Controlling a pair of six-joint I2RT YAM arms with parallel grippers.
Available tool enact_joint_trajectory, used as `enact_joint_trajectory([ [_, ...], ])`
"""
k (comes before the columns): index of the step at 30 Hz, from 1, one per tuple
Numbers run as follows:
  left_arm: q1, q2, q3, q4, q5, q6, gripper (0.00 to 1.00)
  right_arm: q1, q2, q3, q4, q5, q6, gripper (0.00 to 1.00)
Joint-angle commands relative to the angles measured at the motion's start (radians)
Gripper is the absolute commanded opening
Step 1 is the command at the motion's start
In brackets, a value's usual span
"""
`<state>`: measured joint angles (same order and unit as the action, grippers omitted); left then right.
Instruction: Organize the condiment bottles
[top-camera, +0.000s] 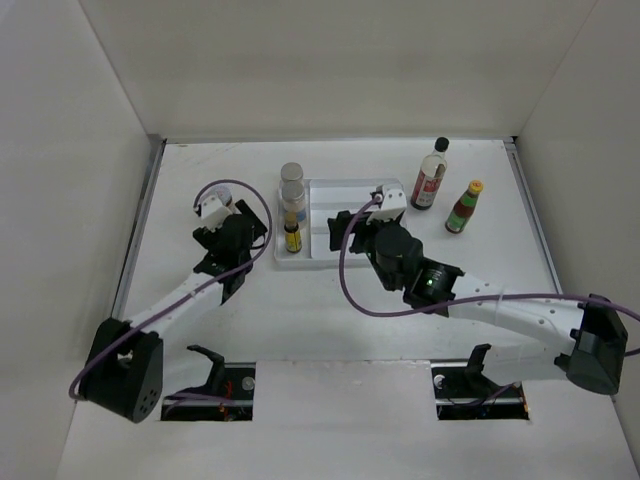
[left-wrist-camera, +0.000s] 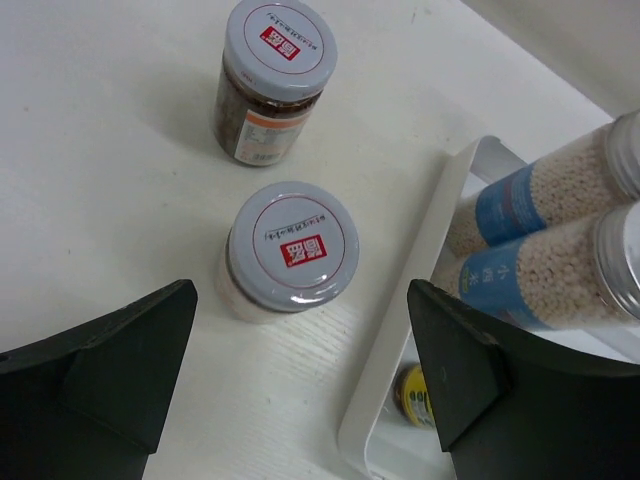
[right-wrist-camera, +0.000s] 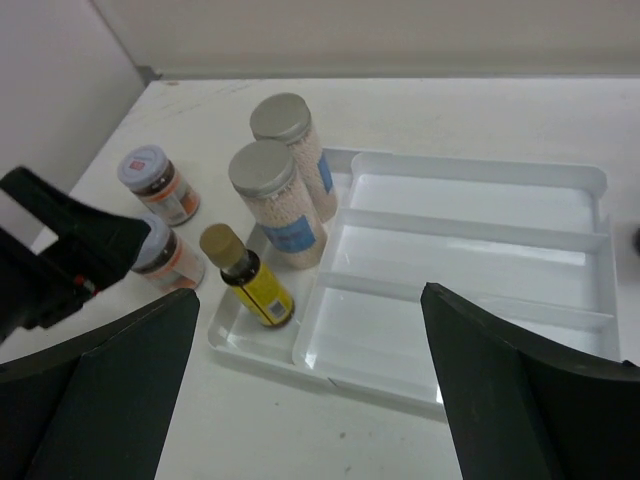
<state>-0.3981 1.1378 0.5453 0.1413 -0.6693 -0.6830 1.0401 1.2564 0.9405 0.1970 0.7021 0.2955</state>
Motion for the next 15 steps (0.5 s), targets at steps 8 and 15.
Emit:
enact_joint_trajectory([
  [8, 0.018, 0.240, 0.133, 0.017, -0.081, 0.059, 0.76, -0.009, -0.117, -0.126, 0.079, -0.033, 0.021, 1.00],
  [15, 0.011, 0.290, 0.182, 0.057, -0.113, 0.065, 0.59, -0.012, -0.157, -0.149, 0.079, -0.030, 0.022, 1.00],
])
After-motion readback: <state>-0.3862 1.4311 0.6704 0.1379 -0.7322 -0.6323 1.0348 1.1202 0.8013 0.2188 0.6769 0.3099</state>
